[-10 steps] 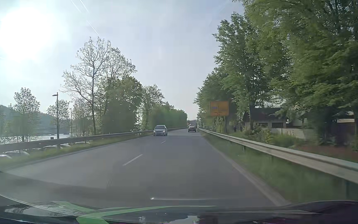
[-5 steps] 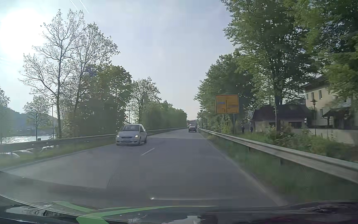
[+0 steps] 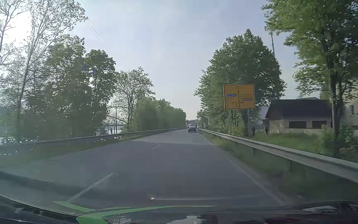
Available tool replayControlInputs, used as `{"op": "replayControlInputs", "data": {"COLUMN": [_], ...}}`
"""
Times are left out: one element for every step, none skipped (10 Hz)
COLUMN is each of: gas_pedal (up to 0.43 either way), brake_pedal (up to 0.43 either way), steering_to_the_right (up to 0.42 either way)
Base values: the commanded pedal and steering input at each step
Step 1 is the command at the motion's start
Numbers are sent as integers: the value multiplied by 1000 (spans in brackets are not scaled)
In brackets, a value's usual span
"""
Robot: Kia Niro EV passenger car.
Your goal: Follow the waypoints while adhering to traffic rules and regulations
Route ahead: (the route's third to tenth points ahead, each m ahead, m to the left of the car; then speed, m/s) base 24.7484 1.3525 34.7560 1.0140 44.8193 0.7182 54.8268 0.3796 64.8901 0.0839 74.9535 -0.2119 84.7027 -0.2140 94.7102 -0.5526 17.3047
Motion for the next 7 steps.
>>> {"op": "replayControlInputs", "data": {"gas_pedal": [39,0,0,0,0,0,0], "brake_pedal": [0,0,0,0,0,0,0], "steering_to_the_right": [1,0,1,0,0,0,0]}}
